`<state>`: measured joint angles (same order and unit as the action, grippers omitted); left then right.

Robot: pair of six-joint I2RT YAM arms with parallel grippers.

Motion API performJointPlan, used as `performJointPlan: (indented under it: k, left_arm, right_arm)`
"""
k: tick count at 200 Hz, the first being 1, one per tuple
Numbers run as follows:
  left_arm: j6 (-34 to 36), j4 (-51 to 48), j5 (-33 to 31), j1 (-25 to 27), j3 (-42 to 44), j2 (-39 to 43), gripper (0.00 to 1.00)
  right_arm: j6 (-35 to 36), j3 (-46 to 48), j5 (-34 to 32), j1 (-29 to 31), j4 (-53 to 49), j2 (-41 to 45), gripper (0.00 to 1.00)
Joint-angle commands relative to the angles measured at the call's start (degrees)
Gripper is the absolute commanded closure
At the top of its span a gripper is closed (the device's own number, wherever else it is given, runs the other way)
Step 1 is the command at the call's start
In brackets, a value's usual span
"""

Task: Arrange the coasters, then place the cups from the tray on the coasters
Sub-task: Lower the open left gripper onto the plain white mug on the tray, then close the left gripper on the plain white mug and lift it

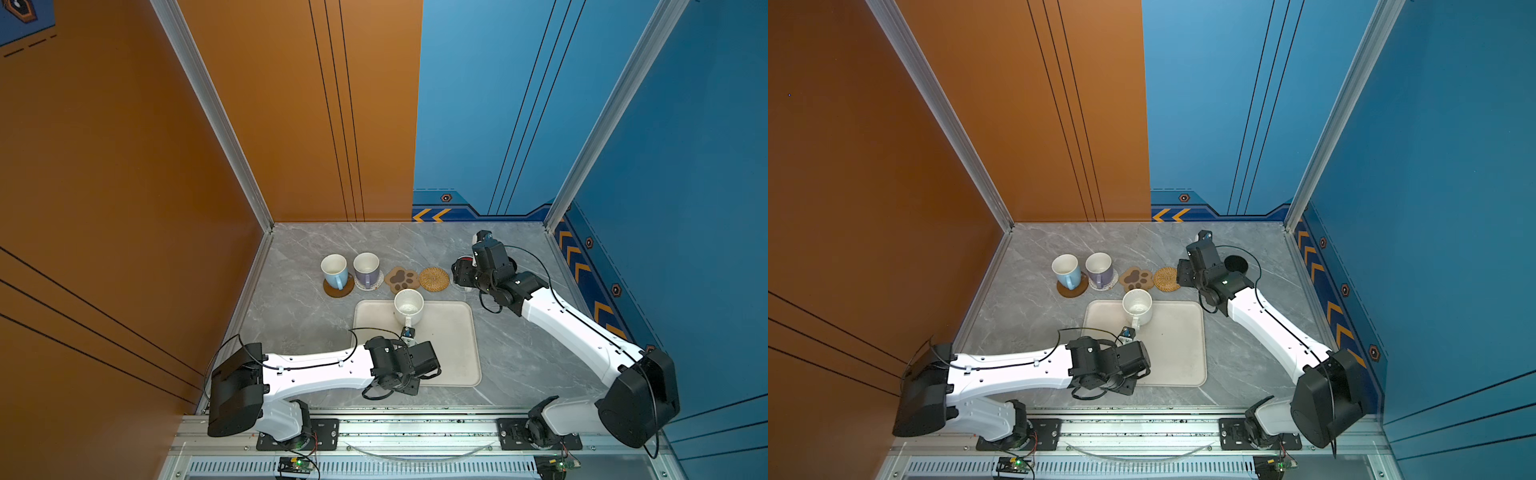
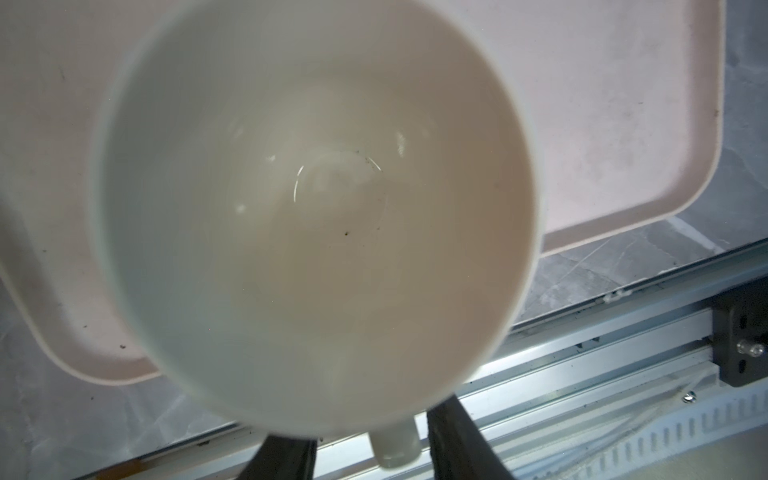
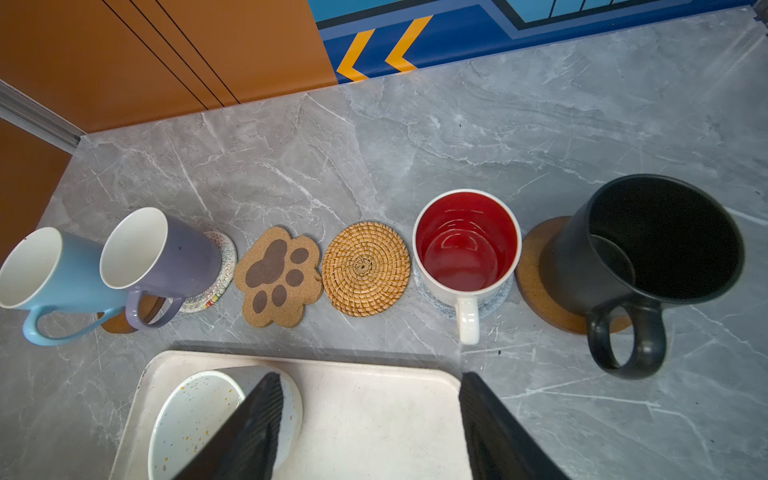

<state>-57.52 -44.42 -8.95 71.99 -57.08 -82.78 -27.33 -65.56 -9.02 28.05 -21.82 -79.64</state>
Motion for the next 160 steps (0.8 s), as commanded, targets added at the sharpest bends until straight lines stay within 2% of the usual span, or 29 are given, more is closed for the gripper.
performJointPlan:
  k: [1, 160]
  left_arm:
    - [-1.7, -1.3, -1.6, 0.6, 0.2, -0.6, 0.59]
    - [-5.2, 1.7, -4.7, 0.2, 1.3, -2.4, 0.64]
  right_arm:
    - [-0.6, 1.0, 0.9, -0.5, 0.6, 0.0, 0.34]
    - [-0.9, 1.8, 1.7, -1.7, 1.1, -0.2, 0.34]
